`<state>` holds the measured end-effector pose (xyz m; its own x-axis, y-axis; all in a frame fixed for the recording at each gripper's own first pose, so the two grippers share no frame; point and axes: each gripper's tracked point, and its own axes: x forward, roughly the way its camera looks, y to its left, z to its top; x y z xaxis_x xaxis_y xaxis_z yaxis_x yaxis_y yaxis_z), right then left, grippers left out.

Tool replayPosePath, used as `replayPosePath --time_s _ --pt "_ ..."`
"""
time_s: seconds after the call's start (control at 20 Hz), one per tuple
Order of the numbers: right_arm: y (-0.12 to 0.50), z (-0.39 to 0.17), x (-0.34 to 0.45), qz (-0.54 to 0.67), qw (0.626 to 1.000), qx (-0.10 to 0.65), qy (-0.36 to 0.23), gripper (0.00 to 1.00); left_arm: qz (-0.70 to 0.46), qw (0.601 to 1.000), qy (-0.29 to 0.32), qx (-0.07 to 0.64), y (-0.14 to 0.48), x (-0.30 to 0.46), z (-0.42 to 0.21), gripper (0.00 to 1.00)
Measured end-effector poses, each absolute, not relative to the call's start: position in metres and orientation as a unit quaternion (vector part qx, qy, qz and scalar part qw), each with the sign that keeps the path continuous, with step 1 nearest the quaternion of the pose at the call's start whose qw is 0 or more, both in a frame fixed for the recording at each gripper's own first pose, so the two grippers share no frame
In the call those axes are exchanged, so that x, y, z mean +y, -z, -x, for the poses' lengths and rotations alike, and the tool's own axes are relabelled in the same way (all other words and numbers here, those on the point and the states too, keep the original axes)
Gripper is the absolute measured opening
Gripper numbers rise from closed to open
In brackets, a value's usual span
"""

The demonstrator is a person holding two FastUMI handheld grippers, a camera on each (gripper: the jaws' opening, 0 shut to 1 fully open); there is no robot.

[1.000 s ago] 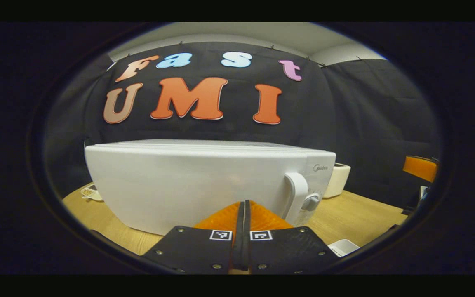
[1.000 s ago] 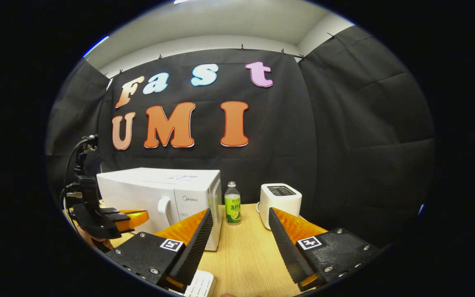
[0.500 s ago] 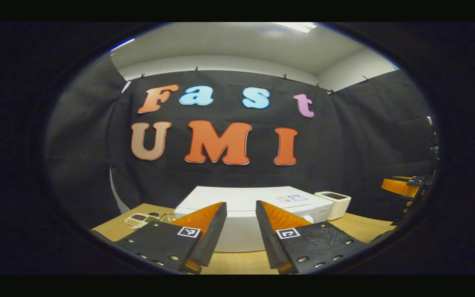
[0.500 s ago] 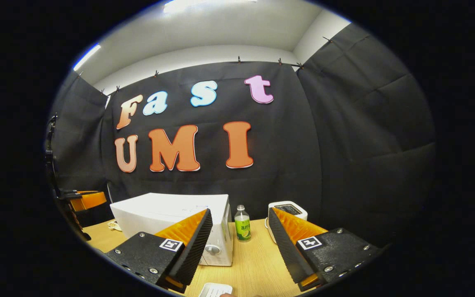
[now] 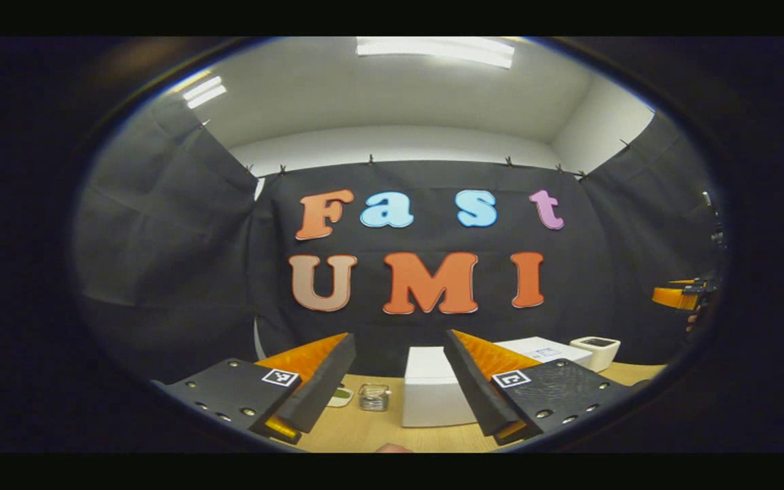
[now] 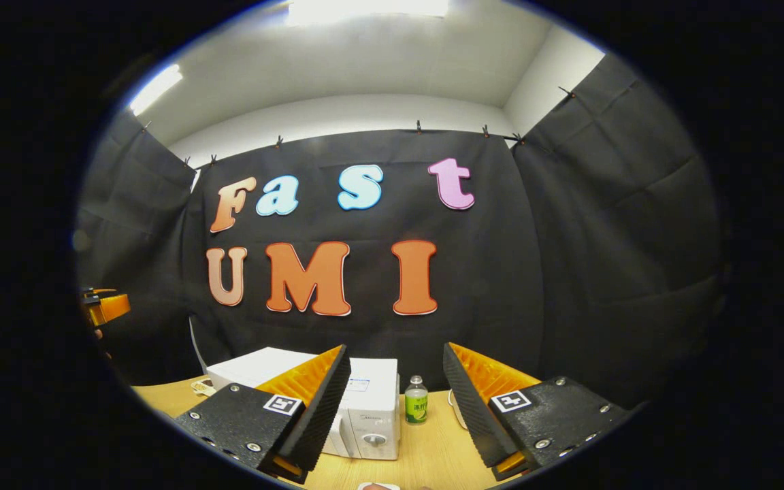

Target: Open the microwave oven with the left hand, put the food in, and close the microwave oven.

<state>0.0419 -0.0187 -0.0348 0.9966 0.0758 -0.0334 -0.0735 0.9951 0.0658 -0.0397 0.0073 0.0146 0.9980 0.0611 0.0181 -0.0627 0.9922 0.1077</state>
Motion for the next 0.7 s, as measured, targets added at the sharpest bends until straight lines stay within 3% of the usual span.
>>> replayPosePath --time_s 0.05,0.15,0.2,0.4,0.7 --pt "0.026 -0.04 -0.013 -0.032 0.998 0.013 -0.042 0.91 -0.059 0.997 -0.042 -0.014 -0.026 0.019 0.044 0.9" --pt "0.013 -0.039 0.0 -0.032 0.998 0.004 -0.053 0.82 -0.069 0.995 -0.063 -0.02 -0.042 0.038 0.051 0.89" --pt "0.007 -0.038 0.005 -0.032 0.998 0.0 -0.058 0.87 -0.072 0.995 -0.068 -0.02 -0.047 0.045 0.053 0.87" --pt "-0.003 -0.035 0.02 -0.029 0.998 -0.008 -0.063 0.92 -0.08 0.993 -0.081 -0.013 -0.051 0.062 0.061 0.87" --pt "-0.006 -0.035 0.035 -0.03 0.997 -0.012 -0.075 0.93 -0.076 0.994 -0.074 -0.009 -0.043 0.07 0.066 0.87"
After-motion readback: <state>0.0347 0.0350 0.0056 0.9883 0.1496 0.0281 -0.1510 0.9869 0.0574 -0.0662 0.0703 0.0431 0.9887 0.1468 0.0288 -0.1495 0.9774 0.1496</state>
